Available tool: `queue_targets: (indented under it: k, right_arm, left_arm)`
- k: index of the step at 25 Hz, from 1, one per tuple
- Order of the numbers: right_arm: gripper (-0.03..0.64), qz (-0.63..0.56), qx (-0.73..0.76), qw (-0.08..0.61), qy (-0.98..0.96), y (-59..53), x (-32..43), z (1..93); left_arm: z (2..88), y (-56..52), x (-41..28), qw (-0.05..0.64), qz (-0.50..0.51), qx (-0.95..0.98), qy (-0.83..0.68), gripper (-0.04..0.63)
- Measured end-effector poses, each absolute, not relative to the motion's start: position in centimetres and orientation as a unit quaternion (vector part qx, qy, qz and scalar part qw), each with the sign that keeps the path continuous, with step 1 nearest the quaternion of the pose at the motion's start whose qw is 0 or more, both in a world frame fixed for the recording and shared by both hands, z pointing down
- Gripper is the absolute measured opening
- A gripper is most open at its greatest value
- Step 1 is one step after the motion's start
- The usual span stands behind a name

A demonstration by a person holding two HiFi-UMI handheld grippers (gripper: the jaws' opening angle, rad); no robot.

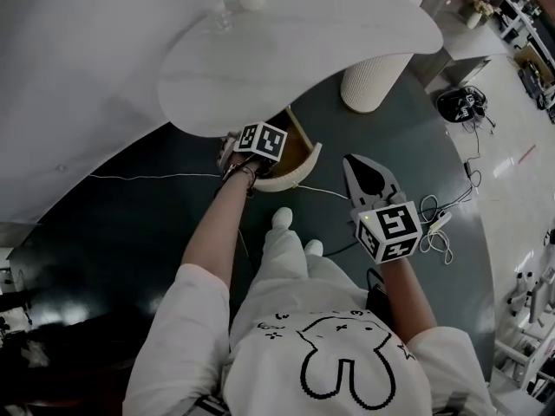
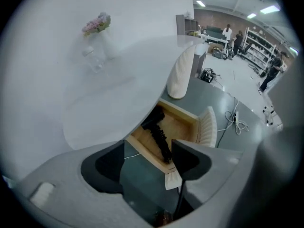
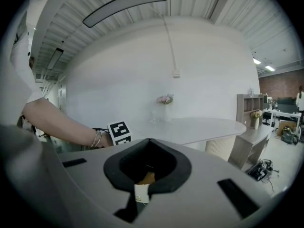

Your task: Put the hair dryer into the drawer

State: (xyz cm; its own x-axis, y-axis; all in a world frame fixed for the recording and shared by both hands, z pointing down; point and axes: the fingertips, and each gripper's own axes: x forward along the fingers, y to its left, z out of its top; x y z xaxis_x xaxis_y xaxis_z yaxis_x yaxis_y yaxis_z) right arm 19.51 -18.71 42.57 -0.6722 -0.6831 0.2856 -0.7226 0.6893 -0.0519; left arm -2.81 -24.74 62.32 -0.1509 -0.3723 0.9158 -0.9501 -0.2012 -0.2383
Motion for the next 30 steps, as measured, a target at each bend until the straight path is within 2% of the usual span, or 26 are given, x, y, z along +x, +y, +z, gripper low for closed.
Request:
queue_targets:
  k: [14,22,30]
  right_arm:
    - [0.000,-0.009,0.371,0.083,-0.925,-20.7,15.3,33.4]
    - [0.000,-0.053,0.372,0.047,-0.926,-22.6,13.4,27.2]
    - [0.000,-0.085,0.401,0.009,-0.912,-25.1,13.8,22.6]
  left_arm:
    - [50.7,-26.4,-7.2,0.224,0.426,0.627,-0.613,0.307]
    - [39.6,-30.8,-7.5,0.135,0.354,0.671,-0.638,0.307]
    - [29.0,-30.6,-4.9,0.027,0.212,0.727,-0.653,0.306]
